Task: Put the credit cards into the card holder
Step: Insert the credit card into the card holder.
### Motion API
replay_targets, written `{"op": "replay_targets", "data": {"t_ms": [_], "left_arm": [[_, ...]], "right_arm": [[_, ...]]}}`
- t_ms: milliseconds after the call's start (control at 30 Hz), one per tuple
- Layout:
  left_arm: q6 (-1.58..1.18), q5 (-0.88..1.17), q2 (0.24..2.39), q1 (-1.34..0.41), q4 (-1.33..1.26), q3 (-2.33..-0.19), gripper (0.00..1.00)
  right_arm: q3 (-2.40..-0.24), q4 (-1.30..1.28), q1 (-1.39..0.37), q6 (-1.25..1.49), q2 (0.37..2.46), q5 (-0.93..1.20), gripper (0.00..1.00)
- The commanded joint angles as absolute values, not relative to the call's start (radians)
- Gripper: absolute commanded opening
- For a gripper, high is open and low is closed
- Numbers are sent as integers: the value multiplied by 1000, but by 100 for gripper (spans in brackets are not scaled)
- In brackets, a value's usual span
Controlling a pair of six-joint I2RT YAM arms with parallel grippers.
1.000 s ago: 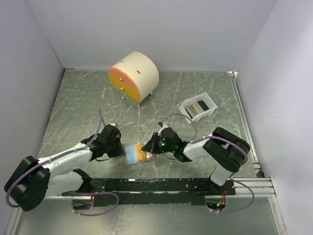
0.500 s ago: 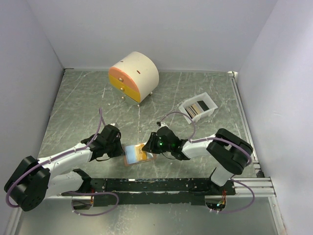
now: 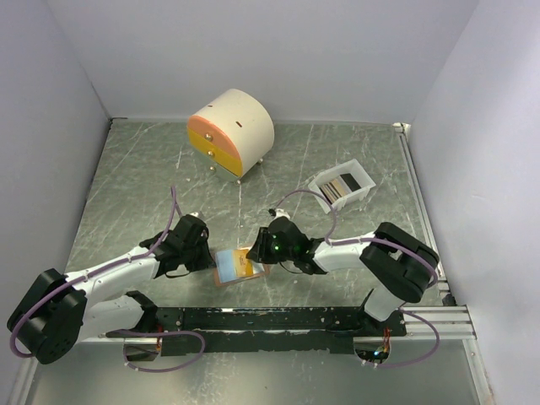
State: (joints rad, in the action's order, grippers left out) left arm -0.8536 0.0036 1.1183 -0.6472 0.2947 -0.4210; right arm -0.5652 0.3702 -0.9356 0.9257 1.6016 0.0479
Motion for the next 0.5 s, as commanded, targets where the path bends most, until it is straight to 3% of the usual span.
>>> {"op": "replay_targets", "data": {"t_ms": [0,467], "left_arm": [[-831,-10,1135,-653,273,-430,7],[-815,-1,1186,-654,244,-453,7]], "right_arm": [[-583,384,-951,907,1626,61,27],[-589,449,-963,919,1654,108,31]]}}
